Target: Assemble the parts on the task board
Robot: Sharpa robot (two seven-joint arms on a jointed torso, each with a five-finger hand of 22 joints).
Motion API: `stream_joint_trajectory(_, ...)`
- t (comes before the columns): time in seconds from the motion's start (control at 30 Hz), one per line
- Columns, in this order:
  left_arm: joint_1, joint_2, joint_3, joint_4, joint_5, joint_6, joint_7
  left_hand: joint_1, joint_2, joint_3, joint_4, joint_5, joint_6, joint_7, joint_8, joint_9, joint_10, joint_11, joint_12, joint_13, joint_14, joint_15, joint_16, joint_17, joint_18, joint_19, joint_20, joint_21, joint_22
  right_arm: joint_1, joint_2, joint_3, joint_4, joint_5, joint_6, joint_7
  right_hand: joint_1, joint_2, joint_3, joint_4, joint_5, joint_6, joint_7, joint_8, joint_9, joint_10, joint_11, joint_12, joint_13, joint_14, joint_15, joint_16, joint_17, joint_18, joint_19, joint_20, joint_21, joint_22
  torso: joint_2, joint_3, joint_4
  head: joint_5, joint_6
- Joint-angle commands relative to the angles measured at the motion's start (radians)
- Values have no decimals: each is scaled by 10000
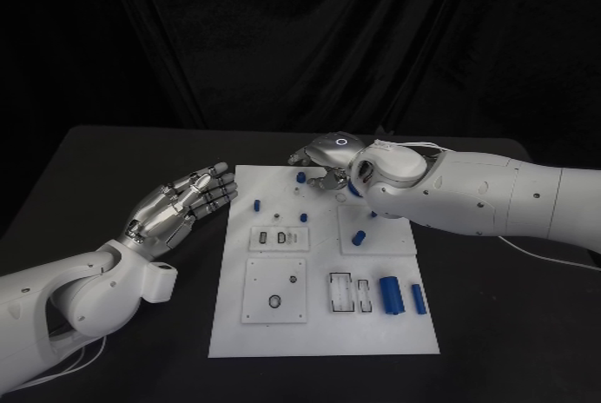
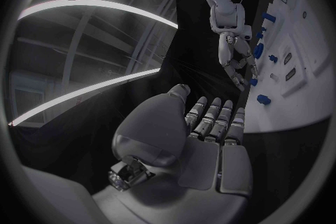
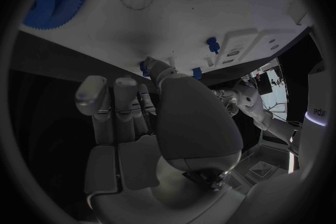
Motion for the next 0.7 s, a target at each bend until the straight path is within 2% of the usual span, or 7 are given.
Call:
stream_joint_trajectory(0.03,6,-31,5,49,49,125,1604,15,6,68,17,41,-3,166,22,3,-78,-1,5,-17,-37,21,54,3,-131,-61,16,-45,-14,127,-300,21,229,-27,-1085,-37,28,197,-56,-29,173,429,67,110,13,223,-54,217,52,109,-104,140,193,92,138,-66,124,141,4,5,2,79,60)
stream_joint_trajectory(0.23,5,-79,5,55,50,108,1599,15,6,68,17,41,-3,166,22,3,-78,-1,5,-17,-37,21,54,3,-131,-61,16,-45,-14,532,-1166,29,1065,22,-1431,103,19,308,82,24,396,1340,435,387,76,1321,-270,1022,291,115,-75,176,247,80,166,-70,130,206,-6,2,1,116,67)
stream_joint_trajectory(0.37,4,-105,5,46,50,80,1596,11,0,78,11,41,5,166,23,4,-83,-3,7,-17,-37,22,61,4,-133,-58,16,-45,-13,820,-2027,24,1861,572,-914,52,124,251,7,-122,286,2122,673,580,85,2320,-852,2940,1432,-143,-492,-287,-299,175,-112,-438,-252,-112,-4,12,-18,71,78)
stream_joint_trajectory(0.43,4,-110,5,49,50,67,1592,11,0,78,11,41,5,166,23,4,-83,-3,7,-17,-37,22,61,4,-133,-58,16,-45,-13,903,-2459,9,2205,804,-548,-12,118,386,39,-21,238,2522,634,483,-18,479,-1086,6598,4417,-260,-654,-750,-675,242,-229,-622,-630,-323,-11,13,-27,27,96)
stream_joint_trajectory(0.5,4,-103,5,49,50,62,1588,11,0,78,11,41,5,166,23,4,-83,-3,7,-17,-37,22,61,4,-133,-58,16,-45,-13,949,-2815,-18,2451,937,-258,-70,-52,216,-98,71,74,2534,625,450,-34,736,-1058,7652,5105,-191,-631,-745,-682,206,-209,-570,-691,-365,-15,13,-19,3,100)
stream_joint_trajectory(0.57,4,-91,5,45,50,68,1584,11,0,78,11,41,5,166,23,4,-83,-3,7,-17,-37,22,61,4,-133,-58,16,-45,-13,980,-3184,-58,2658,1042,78,-170,-372,284,-381,385,-265,2913,560,541,56,5246,-1162,13944,13136,1220,-741,2335,4069,-235,1082,-699,988,1654,-20,17,0,-44,127)
stream_joint_trajectory(0.7,3,-79,4,33,50,83,1574,7,-5,89,4,42,8,165,23,4,-85,-6,14,-16,-28,26,78,7,-134,-59,16,-47,-13,944,-3648,-115,2815,1137,501,-558,-957,323,-777,828,-479,3099,577,567,128,6968,-1189,14814,14962,1958,-720,4022,7161,-547,1823,-670,2107,2992,-25,21,-4,-55,152)
